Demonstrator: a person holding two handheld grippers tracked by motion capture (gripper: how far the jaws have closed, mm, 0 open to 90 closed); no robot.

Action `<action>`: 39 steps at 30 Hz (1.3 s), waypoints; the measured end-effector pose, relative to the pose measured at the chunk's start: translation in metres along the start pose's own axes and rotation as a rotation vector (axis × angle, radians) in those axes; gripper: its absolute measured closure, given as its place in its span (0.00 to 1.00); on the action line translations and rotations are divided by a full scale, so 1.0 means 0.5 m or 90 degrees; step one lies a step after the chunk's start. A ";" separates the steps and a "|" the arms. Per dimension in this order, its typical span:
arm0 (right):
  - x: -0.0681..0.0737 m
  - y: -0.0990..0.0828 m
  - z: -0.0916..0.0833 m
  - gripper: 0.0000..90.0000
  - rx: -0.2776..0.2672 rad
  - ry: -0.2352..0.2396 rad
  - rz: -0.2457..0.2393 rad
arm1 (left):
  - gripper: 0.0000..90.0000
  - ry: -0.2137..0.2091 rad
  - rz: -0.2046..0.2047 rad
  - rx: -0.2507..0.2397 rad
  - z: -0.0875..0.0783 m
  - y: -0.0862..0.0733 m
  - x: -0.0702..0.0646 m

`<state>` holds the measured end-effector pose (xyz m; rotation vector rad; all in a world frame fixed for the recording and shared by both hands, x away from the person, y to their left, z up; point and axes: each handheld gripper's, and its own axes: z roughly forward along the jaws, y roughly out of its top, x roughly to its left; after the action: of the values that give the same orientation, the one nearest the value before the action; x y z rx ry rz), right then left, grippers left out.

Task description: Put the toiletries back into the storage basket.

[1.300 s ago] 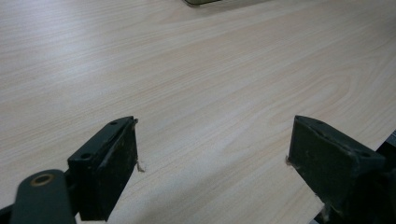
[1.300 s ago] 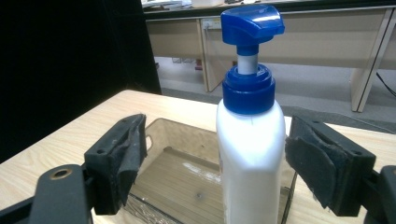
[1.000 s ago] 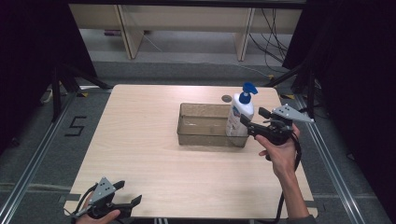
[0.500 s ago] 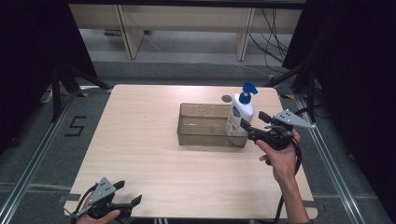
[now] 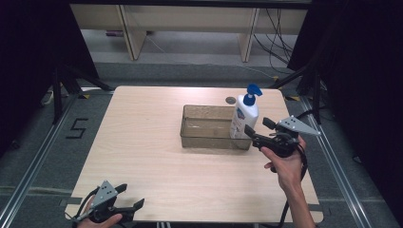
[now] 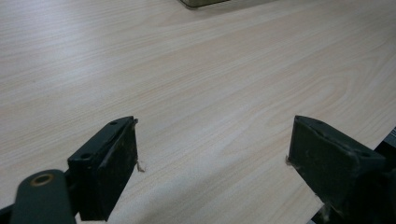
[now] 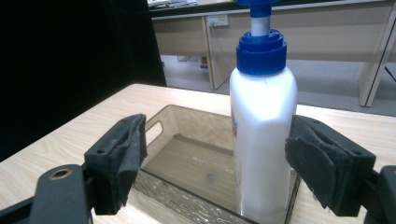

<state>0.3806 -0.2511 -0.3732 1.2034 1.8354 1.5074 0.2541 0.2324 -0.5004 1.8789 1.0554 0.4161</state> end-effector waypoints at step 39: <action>0.051 -0.026 -0.004 0.21 0.014 0.044 0.002 | 0.17 -0.002 0.007 0.002 -0.003 0.001 0.003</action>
<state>0.3619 -0.2306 -0.3808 1.1789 1.9001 1.5519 0.2541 0.2344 -0.4991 1.8888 1.0450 0.4175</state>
